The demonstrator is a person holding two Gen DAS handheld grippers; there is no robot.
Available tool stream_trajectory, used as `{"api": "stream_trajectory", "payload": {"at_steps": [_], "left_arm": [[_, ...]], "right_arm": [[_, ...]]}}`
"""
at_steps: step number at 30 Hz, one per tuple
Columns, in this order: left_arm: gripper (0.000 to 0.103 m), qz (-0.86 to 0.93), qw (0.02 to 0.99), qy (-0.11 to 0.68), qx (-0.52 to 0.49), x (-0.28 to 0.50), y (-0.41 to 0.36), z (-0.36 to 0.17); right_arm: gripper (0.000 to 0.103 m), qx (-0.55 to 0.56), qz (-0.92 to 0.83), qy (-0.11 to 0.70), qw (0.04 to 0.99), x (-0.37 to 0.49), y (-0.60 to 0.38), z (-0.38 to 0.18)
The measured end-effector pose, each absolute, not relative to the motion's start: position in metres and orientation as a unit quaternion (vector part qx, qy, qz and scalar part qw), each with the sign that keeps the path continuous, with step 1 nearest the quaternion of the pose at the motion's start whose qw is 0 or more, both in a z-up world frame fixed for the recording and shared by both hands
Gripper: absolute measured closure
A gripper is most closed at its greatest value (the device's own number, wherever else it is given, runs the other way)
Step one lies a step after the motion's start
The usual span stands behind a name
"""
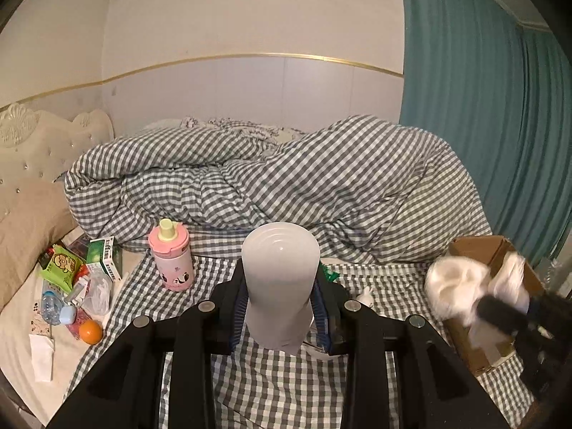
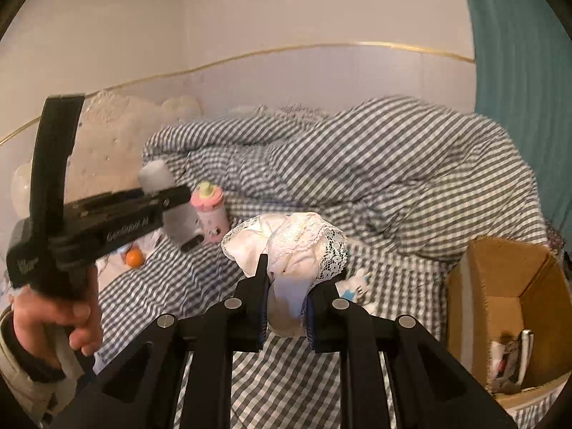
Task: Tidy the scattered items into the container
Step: 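Lift and carry the white cup and lace cloth toward the cardboard box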
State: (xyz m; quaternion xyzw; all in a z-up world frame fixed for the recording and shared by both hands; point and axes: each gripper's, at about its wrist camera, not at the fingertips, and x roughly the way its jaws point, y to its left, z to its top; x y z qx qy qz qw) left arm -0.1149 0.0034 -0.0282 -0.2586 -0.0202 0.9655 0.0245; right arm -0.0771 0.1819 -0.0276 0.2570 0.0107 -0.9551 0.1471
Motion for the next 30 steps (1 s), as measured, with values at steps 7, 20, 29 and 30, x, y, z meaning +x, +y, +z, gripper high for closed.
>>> {"api": "stream_trajectory", "payload": {"at_steps": [7,20,29,30], "left_arm": [[0.070,0.968,0.036,-0.015,-0.248,-0.102,0.021,-0.019],[0.070,0.969,0.068,-0.009,-0.239,-0.098,0.066,-0.011],[0.070,0.967,0.101,-0.005,-0.233,-0.105,0.105,-0.003],[0.070,0.967,0.105,-0.005,-0.233,-0.106,0.110,-0.002]], "right_arm": [[0.087,0.232,-0.965,-0.003,0.125,-0.067,0.204,-0.009],[0.087,0.210,-0.975,-0.018,0.075,-0.048,0.247,0.004],[0.087,0.205,-0.978,-0.012,0.041,-0.036,0.279,0.014],[0.087,0.204,-0.978,-0.011,0.035,-0.035,0.283,0.015]]}}
